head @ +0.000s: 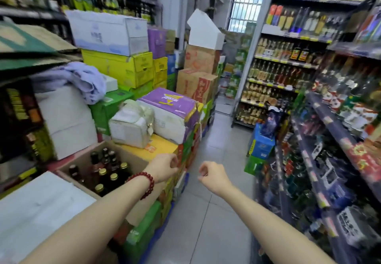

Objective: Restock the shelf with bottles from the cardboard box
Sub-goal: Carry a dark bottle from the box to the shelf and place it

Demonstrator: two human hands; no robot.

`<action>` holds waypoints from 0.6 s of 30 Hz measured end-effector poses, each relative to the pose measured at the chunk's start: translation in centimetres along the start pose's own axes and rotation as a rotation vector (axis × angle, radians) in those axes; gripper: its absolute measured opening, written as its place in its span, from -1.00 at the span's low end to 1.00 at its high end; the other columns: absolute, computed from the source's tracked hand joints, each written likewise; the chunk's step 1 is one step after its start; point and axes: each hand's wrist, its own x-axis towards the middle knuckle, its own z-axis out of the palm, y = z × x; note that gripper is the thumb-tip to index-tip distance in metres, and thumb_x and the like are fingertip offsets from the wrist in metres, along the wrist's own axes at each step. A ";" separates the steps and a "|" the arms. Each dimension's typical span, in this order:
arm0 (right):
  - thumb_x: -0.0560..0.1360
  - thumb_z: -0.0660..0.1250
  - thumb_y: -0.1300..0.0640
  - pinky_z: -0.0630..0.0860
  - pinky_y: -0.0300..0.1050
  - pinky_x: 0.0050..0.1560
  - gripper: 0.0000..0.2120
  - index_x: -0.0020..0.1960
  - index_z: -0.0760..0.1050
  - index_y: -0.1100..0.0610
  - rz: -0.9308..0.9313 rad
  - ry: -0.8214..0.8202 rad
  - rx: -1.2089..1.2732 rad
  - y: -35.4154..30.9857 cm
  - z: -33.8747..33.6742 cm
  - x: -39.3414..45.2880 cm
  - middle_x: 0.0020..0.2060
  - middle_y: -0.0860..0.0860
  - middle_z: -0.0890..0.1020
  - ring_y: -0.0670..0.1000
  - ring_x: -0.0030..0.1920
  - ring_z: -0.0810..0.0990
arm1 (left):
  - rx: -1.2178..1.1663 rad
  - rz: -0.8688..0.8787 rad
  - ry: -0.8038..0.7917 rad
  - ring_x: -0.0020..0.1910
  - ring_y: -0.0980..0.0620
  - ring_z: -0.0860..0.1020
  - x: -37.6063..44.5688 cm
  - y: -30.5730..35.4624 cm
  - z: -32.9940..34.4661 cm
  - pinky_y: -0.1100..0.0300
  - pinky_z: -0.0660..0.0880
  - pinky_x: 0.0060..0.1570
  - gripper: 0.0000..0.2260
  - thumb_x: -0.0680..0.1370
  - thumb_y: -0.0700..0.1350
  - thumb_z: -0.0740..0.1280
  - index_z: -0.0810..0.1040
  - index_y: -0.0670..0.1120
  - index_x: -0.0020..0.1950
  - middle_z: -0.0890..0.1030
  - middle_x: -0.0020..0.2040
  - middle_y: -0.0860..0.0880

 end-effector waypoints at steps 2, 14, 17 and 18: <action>0.43 0.39 0.21 0.48 -0.19 -0.06 -0.86 -0.02 0.57 0.16 -0.064 -0.043 0.026 -1.8 1.0 2.8 -0.13 0.06 0.61 0.04 -0.07 0.58 | 0.013 -0.084 0.036 0.07 -0.03 0.57 -0.3 -2.2 -0.9 0.15 0.49 0.02 -0.79 0.53 -0.06 0.33 0.55 -0.10 0.13 0.64 0.05 -0.05; 0.46 0.34 0.18 0.43 -0.20 -0.16 -0.88 0.00 0.55 0.10 -0.387 -0.374 0.025 -15.0 12.8 13.6 -0.18 0.00 0.58 0.01 -0.11 0.55 | -0.035 -0.500 0.227 0.03 -0.01 0.59 -1.4 -18.6 -6.5 0.23 0.46 -0.02 -0.83 0.50 -0.08 0.36 0.60 -0.05 0.07 0.65 0.02 -0.03; 0.46 0.34 0.17 0.44 -0.21 -0.15 -0.87 0.00 0.57 0.09 -0.423 -0.406 0.040 -17.2 14.8 15.4 -0.18 -0.02 0.58 -0.02 -0.13 0.54 | -0.038 -0.567 0.271 0.05 -0.01 0.58 -1.0 -21.6 -7.5 0.24 0.42 -0.07 -0.83 0.50 -0.08 0.36 0.61 -0.07 0.06 0.65 0.04 -0.04; 0.46 0.35 0.16 0.45 -0.21 -0.14 -0.87 0.00 0.57 0.09 -0.429 -0.423 0.041 -17.7 15.3 15.9 -0.18 -0.02 0.59 -0.03 -0.14 0.54 | -0.046 -0.592 0.280 0.05 -0.02 0.58 -0.9 -22.3 -7.7 0.23 0.44 -0.04 -0.82 0.51 -0.08 0.35 0.61 -0.08 0.07 0.64 0.05 -0.05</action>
